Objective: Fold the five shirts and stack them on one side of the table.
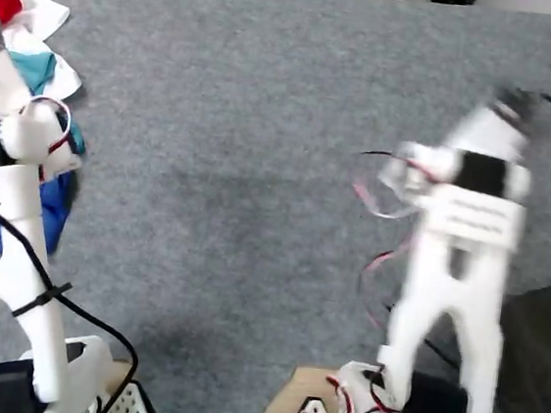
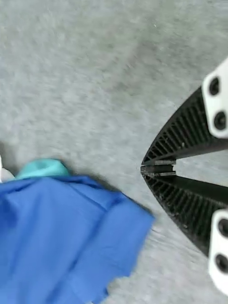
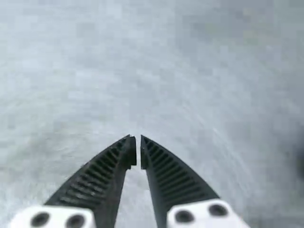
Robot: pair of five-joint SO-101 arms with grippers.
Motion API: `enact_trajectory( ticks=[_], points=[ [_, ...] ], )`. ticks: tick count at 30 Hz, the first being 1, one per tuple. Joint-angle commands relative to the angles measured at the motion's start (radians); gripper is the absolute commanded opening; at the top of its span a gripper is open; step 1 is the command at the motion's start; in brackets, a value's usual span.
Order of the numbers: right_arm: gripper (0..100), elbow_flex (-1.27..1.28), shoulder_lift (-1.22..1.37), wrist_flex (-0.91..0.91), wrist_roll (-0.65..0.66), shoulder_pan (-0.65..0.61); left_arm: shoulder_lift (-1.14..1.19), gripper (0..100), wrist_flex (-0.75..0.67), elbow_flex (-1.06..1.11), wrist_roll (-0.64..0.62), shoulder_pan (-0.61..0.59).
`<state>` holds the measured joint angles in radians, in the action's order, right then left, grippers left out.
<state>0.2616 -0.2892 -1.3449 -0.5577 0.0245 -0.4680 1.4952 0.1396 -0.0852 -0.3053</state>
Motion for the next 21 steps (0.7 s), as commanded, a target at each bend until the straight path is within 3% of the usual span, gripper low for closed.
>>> enact_trajectory(
  ticks=[1, 5, 10, 16, 21],
  points=[
    [3.0, -0.050, 0.108, 0.236, 0.158, -0.183, -0.018, 2, -0.153, 0.069, -0.006, 0.061],
    [2.5, -0.159, 0.354, 0.316, 0.196, -0.214, 0.007, 2, -0.342, 0.195, 0.005, 0.132],
    [0.8, -0.418, 0.679, 0.153, 0.199, -0.160, 0.186, 2, -0.457, 0.342, 0.044, 0.167],
    [0.5, -0.750, 0.911, -0.213, 0.285, -0.189, 0.481, 2, -0.411, 0.350, 0.123, 0.204],
    [0.5, -0.905, 1.010, -0.423, 0.307, -0.206, 0.679, 2, -0.166, 0.252, 0.239, 0.252]
  ],
)
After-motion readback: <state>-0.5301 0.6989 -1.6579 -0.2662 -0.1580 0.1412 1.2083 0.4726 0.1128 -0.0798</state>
